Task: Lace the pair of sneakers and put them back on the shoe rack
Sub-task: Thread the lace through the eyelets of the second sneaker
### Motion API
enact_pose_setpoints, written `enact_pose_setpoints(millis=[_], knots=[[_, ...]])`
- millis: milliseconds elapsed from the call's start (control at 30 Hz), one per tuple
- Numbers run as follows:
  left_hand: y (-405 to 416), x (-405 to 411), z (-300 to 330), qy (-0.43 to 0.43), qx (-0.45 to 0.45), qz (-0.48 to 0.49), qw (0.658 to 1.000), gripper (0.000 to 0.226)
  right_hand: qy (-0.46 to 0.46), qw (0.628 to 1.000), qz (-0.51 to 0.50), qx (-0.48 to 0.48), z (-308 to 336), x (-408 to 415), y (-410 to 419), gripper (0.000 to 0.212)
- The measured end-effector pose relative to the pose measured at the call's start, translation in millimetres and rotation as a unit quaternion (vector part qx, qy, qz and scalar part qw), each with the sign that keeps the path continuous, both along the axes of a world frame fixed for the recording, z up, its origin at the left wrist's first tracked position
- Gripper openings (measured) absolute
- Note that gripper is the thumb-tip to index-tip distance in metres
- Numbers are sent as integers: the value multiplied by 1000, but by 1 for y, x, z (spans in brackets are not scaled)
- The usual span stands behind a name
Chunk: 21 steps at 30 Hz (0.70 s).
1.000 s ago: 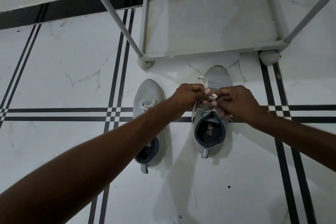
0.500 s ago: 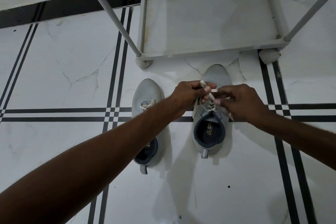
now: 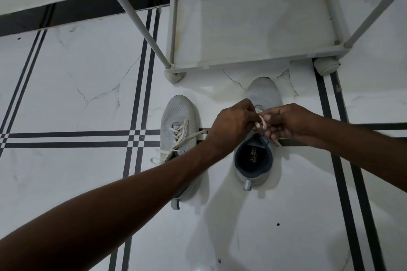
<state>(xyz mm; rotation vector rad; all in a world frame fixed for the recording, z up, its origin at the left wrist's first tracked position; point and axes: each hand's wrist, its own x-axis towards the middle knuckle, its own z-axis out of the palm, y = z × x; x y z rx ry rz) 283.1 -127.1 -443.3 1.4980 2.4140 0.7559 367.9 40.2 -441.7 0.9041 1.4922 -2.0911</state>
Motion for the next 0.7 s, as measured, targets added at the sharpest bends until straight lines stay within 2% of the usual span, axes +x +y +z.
enact_pose_setpoints(millis=[100, 200, 267, 300, 333, 367, 400, 433, 467, 600, 633, 700], knots=[[1, 5, 0, -23, 29, 77, 996, 18, -24, 998, 18, -64, 2, -4, 4, 27], [3, 11, 0, -80, 36, 126, 988, 11, -31, 999, 20, -37, 3, -3, 2, 20], [3, 12, 0, -112, 34, 130, 985, 10, -8, 998, 16, 61, 2, 2, -1, 14], [-2, 9, 0, -141, 34, 134, 980, 10, 21, 988, 27, 150, 1, 5, 0, 11], [-11, 6, -2, -178, 28, 142, 973, 10, 56, 959, 44, 273, -1, 8, 6, 10], [-23, 3, -6, -221, 18, 150, 964, 8, 91, 908, 68, 403, -4, 11, 15, 11], [-37, 0, -12, -265, 6, 150, 953, 3, 112, 860, 91, 490, -8, 14, 24, 11], [-50, -2, -18, -304, -3, 146, 941, 5, 115, 835, 109, 527, -11, 18, 30, 12], [-59, -1, -21, -337, -14, 139, 931, 11, 110, 826, 128, 538, -13, 21, 32, 12], [-51, -3, -10, -445, 0, 162, 881, 18, 121, 821, 166, 532, -21, 21, 22, 13], [-45, -6, -5, -436, 0, 165, 885, 21, 121, 831, 153, 520, -17, 17, 24, 11], [-40, -11, 1, -429, 10, 173, 887, 25, 100, 891, 104, 430, -8, 12, 31, 11]])
